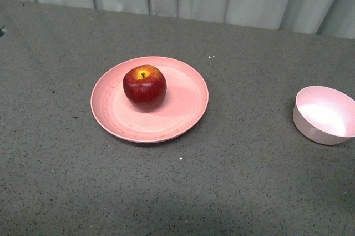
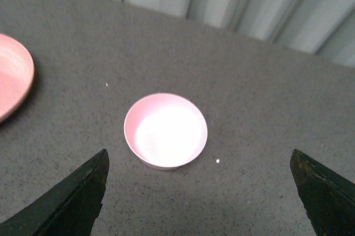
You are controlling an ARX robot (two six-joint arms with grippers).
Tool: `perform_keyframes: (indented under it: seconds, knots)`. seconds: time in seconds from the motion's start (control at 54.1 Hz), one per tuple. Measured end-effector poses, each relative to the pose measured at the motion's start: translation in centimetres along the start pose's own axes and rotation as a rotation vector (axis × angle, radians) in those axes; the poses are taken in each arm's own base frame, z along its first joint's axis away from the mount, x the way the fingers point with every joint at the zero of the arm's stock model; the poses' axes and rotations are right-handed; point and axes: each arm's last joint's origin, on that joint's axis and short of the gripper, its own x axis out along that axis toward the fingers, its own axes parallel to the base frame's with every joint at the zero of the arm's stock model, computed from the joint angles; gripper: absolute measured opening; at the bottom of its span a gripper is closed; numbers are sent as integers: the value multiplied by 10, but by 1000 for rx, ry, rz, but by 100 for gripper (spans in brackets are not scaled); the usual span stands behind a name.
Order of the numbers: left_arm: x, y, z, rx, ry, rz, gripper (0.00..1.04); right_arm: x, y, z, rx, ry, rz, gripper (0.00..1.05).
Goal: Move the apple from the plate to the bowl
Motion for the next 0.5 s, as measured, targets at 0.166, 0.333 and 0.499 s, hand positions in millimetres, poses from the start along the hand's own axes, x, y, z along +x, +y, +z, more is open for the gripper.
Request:
perform_keyframes:
  seconds: [0.166,0.333,0.499]
  knots:
    - [0,0,0,0,0,0,98,66,4,-1,-31,247,128,95]
    - [0,0,0,0,0,0,98,112,11,7,-64,350,194,95]
    - [0,0,0,0,0,0,98,141,19,10,-92,401,196,95]
